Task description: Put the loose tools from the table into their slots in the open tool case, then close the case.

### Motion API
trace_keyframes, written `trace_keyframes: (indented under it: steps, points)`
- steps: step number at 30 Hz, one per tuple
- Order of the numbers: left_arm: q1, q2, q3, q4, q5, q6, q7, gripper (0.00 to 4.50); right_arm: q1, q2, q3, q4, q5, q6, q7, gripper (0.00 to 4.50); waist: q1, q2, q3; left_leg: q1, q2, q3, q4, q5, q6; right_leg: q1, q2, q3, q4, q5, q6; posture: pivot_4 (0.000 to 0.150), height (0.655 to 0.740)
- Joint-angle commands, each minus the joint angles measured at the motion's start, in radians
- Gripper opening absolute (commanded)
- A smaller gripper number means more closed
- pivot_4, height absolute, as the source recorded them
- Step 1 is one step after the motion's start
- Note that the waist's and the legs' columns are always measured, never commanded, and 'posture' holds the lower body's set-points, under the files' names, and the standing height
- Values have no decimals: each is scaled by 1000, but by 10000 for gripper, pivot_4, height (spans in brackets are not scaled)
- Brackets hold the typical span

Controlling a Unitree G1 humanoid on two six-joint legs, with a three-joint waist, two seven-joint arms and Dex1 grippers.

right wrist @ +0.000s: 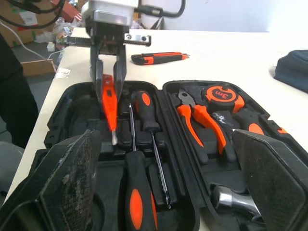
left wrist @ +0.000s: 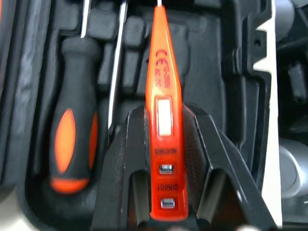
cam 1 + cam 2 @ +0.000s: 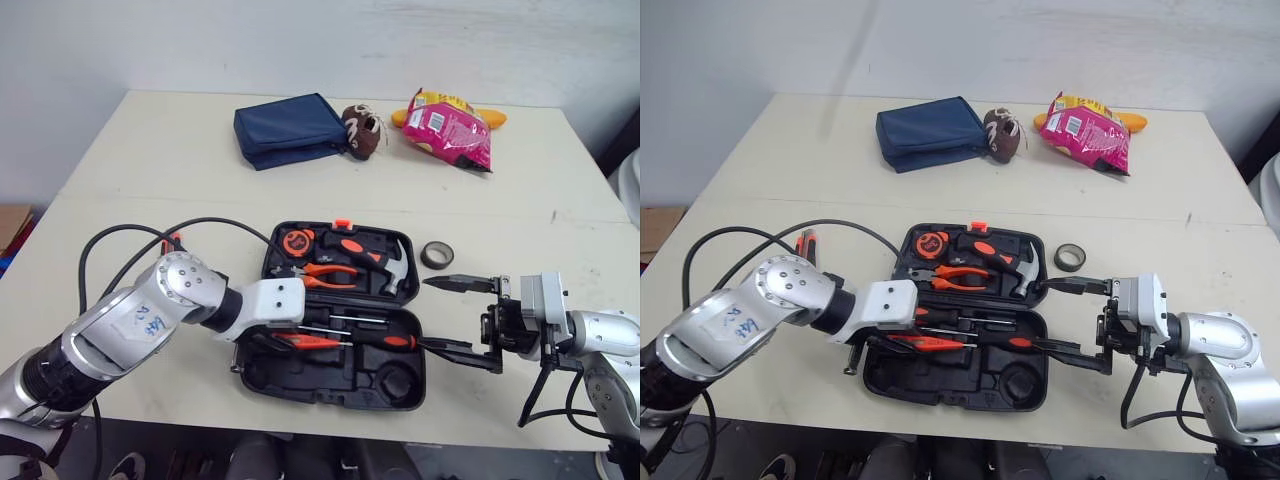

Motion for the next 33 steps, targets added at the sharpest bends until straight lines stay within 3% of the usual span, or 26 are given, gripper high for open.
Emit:
trace_keyframes:
  steps: [1,15,32,33]
  points:
    - [-20,7,-23,-8,19,11,-19,2913,-8,0,-8,-38,17,3,-11,45000,0,0,0,0,0,0,0,0,0,0,0,0,0,0,0,1500,7400]
    - [-67,50,-121,38,124,-9,-73,2913,28,22,-17,6,-2,-55,17,45000,-1,0,0,0,0,0,1,0,0,0,0,0,0,0,0,1500,7400]
    - [-39,17,-104,69,193,-111,-85,2913,55,34,-21,88,-10,-154,66,45000,-2,0,0,1,0,0,2,1,0,1,0,0,3,0,0,1500,7400]
    - [-30,14,-92,63,185,-118,-86,7913,54,34,-20,93,-10,-158,70,45000,-2,0,0,1,0,0,2,1,0,1,0,0,3,0,0,1500,7400]
